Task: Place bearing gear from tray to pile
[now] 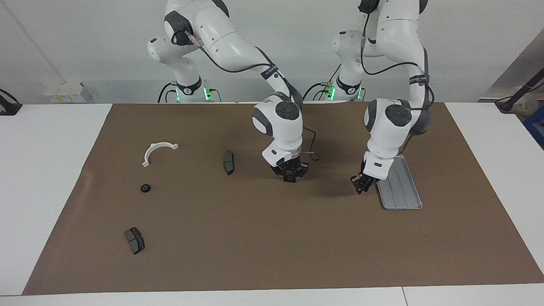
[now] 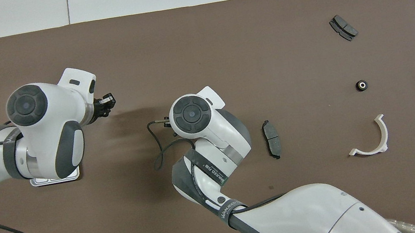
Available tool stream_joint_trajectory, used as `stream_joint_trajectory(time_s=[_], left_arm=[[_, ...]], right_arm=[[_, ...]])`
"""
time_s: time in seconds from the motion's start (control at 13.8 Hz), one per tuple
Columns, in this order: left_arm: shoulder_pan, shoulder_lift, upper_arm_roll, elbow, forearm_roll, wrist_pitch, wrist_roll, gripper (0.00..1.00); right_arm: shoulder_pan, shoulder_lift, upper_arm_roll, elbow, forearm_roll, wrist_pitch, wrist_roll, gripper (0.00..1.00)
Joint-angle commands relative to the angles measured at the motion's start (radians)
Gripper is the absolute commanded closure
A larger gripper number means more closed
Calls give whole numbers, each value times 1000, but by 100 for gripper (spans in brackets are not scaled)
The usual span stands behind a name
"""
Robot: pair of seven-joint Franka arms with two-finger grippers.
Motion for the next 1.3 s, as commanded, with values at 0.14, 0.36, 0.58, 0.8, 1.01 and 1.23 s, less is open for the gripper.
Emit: stream_joint_trajectory(time_s=[0.14, 0.36, 0.58, 0.8, 1.01, 1.23], left_arm=[[-172, -4, 17, -7, -3, 69, -197, 99], [-243, -3, 17, -18, -4, 100, -224, 95], [-307, 8, 17, -18, -4, 129, -262, 87], [-344, 11, 17, -18, -2, 149, -268, 23], [-346, 19, 18, -4, -2, 150, -268, 0], [-268, 14, 22, 52, 0, 111, -251, 0]], right_arm=[[-126, -264, 5, -314, 7, 2, -149, 100], [-224, -411, 5, -457, 19, -13, -327, 100], [-318, -485, 6, -561, 22, -10, -482, 100], [-392, -524, 6, -623, 47, -7, -602, 100], [-480, -544, 5, -684, 108, 4, -764, 100], [-536, -571, 5, -768, 113, 58, -874, 95]])
